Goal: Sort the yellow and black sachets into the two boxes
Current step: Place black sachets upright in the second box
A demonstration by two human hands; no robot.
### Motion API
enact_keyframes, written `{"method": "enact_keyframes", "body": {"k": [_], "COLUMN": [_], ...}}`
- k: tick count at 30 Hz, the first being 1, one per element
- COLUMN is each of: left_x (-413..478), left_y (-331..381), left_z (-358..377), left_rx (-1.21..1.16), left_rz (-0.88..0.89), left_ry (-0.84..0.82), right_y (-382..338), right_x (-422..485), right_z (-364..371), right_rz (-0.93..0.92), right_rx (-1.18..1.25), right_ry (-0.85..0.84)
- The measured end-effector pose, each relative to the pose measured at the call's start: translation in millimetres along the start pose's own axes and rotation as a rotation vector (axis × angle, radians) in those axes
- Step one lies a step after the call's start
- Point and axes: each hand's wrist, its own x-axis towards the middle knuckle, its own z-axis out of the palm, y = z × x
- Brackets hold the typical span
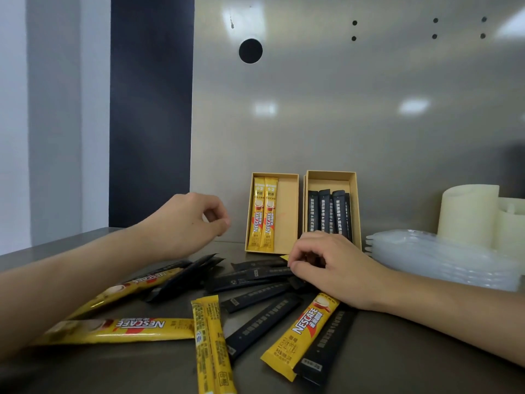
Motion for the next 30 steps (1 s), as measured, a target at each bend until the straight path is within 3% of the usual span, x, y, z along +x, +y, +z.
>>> {"method": "enact_keyframes", "body": {"k": [2,6,10,16,23,30], "left_x": [1,-1,-4,-5,-7,-6], "left_y": [-5,-12,-17,-16,-13,-7], "left_z": [-6,-14,-13,4,18,18], "left_rx": [0.082,0.356,0.311,0.252,0.100,0.016], "left_rz": [-0.030,-0.130,-0.193,-0.042,0.016,0.079], "left_ry": [-0.082,-0.428,-0.621,-0.500,-0.408,-0.070], "right_y": [-1,-2,-3,-6,-9,1], "right_x": [-1,-2,-1,-4,-6,-4], "right_z": [-1,-1,-2,-3,-7,-10], "right_rz": [-0.003,0.011,0.016,0.002,-0.016,0.071], "right_rx": [0.027,0.039,0.037,0.080,0.188,0.298], "right_ry": [0.002,-0.024,-0.036,0.038,0.160,0.210]}}
